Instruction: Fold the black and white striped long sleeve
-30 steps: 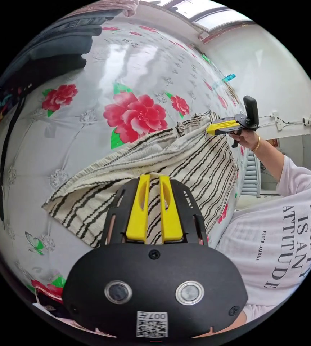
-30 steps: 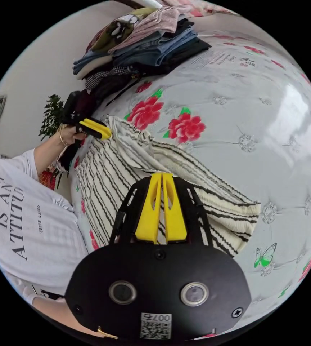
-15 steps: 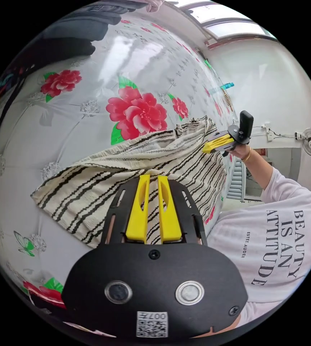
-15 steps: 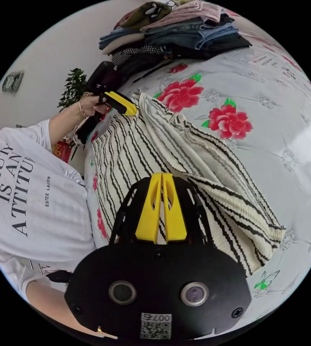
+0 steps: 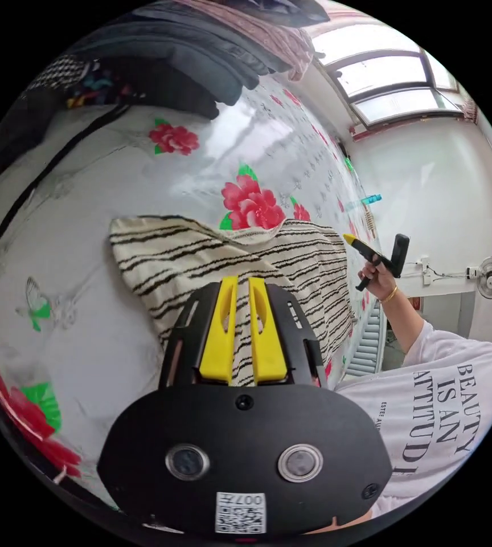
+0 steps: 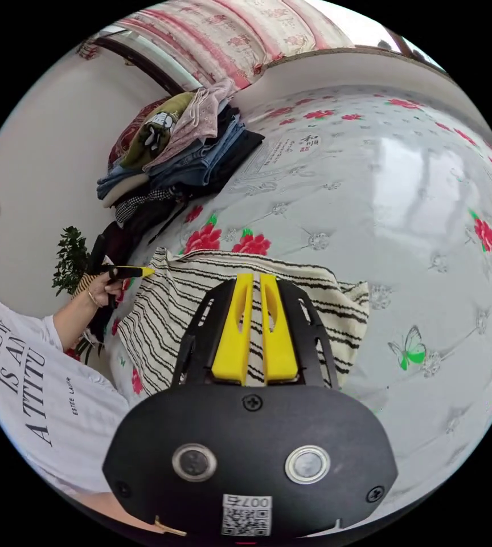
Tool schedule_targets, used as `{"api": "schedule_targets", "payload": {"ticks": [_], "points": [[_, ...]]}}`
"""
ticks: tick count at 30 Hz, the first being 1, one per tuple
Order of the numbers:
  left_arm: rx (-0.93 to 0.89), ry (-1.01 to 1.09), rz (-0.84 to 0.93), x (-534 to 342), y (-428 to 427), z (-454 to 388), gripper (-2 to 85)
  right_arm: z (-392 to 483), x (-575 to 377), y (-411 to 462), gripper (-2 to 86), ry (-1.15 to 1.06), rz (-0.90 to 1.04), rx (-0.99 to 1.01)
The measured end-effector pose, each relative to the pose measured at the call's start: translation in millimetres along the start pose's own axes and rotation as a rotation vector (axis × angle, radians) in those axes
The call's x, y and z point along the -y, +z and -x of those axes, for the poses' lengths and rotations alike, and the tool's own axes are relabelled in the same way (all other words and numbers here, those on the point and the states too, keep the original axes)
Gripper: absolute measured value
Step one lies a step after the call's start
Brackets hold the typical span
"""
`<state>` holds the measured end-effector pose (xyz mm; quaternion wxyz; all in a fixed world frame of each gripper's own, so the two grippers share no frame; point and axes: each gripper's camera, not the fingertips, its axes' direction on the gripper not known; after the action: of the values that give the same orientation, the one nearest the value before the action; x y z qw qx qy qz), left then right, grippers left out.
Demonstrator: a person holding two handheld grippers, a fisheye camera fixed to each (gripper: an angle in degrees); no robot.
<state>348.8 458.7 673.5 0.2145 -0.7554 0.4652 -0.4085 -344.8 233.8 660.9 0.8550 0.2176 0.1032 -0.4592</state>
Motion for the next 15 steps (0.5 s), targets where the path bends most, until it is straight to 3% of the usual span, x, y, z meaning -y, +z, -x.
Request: {"api": "schedule_targets", "payload": {"ticks": [8, 15], "points": [[0.152, -0.205, -0.152, -163, -61, -5, 5.9, -21, -226, -167, 11.4, 0.399, -0.111, -0.029], [0.118, -0.357, -0.119, -215, -51, -1, 8.6, -29, -327, -192, 12.2, 0.643, -0.102, 0.036]]}}
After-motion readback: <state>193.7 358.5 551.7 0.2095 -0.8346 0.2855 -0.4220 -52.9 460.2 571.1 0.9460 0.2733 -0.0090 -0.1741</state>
